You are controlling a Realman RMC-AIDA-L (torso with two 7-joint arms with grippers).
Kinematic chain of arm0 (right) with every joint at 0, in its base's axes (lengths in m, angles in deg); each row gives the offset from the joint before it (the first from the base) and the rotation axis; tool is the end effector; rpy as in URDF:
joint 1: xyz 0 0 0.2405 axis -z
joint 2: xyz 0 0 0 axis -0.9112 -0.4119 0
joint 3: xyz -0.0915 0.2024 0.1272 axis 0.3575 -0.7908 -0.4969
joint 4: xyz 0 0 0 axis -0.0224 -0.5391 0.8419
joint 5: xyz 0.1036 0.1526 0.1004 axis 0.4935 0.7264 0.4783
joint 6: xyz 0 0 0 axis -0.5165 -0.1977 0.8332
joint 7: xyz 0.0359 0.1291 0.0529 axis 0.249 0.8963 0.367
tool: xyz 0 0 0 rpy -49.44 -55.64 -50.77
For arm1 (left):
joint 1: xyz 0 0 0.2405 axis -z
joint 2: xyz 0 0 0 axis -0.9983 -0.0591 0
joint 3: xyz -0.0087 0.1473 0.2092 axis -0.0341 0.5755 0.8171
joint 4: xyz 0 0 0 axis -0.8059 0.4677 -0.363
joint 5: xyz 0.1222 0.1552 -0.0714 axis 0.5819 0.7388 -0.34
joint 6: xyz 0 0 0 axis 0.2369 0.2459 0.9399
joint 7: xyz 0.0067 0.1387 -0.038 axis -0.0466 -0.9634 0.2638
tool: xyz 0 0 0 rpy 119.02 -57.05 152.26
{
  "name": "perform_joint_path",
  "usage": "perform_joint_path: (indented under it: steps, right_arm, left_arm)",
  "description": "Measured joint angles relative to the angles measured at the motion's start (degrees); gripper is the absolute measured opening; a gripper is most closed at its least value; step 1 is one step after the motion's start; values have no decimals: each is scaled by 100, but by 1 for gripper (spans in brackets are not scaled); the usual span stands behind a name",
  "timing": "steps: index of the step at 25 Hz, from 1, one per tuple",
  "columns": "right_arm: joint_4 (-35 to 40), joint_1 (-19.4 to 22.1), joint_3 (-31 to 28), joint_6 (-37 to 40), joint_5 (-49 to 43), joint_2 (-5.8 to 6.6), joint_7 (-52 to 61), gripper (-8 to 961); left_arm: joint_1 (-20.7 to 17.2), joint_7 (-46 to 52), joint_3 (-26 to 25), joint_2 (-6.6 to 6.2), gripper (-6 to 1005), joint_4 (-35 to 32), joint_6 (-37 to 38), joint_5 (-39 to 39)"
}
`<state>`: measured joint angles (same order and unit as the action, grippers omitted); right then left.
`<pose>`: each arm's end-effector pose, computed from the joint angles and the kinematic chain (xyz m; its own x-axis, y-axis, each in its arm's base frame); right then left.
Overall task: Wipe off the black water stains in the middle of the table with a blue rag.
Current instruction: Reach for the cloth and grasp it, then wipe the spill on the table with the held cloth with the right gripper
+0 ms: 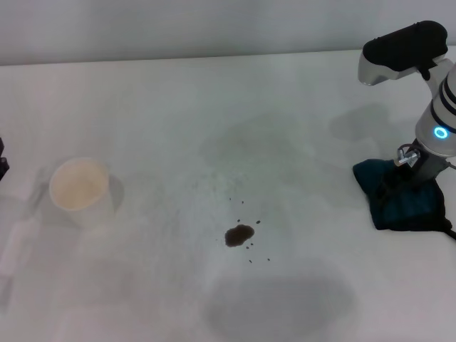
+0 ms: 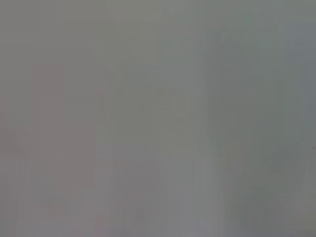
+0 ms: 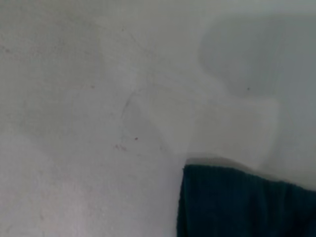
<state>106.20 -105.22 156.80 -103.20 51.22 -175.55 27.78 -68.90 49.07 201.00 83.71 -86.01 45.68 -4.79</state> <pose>0.2668 0.3646 0.0079 0.2431 -0.9551 0.1691 -0.6338 -0.2884 -0.7177 -0.3549 0.2665 -0.0110 0.8342 -0.0969 0.5429 0.5189 -0.1952 -0.8322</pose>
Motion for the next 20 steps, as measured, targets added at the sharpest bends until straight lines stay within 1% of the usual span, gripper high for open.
perform_joint_path:
  steps: [14,17,20]
  right_arm:
    - [-70,-28,12,94,-10,-2,-6,464]
    - [-29,-44,12,110,13,-7,-27,224]
    - [-2,-85,19,116,94,-33,-114,180]
  left_arm:
    - [-23,-4,0,0,876,1,-47,-8]
    - [-23,-4,0,0,876,1,-59,-13]
    - [-23,-4,0,7,876,0,-63,-16]
